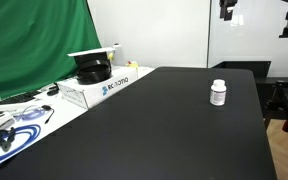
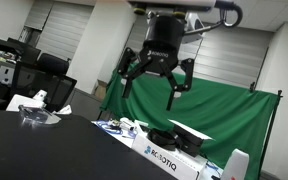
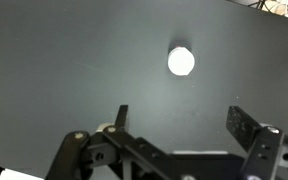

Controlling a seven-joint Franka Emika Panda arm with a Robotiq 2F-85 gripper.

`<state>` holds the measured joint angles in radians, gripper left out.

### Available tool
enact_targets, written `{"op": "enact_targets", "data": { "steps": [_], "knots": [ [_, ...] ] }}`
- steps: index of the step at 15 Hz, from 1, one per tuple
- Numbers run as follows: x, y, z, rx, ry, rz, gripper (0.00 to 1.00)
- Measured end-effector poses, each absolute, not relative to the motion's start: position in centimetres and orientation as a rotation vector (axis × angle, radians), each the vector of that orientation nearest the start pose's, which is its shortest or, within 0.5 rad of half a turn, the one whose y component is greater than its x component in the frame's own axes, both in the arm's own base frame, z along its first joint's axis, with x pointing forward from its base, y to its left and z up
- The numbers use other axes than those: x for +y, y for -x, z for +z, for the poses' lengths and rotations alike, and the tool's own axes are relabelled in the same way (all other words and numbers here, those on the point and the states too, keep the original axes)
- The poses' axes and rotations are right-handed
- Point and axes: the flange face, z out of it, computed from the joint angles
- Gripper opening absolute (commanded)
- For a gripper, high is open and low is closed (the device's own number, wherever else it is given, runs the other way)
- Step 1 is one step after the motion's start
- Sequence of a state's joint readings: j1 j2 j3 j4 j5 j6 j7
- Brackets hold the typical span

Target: Move the white bottle to the right

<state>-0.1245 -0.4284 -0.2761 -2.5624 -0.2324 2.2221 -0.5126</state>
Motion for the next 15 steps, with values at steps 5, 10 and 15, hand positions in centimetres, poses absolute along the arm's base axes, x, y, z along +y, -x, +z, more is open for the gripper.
{"op": "enact_targets", "data": {
  "steps": [5,10,15],
  "knots": [
    [-15.9,-37.5,33.8,-0.519,3.187,-0.110,1.00],
    [-15.3,-37.6,29.8,-0.546,3.167,-0.054,1.00],
    [-15.4,-37.6,30.5,-0.541,3.172,-0.080,1.00]
  ]
}}
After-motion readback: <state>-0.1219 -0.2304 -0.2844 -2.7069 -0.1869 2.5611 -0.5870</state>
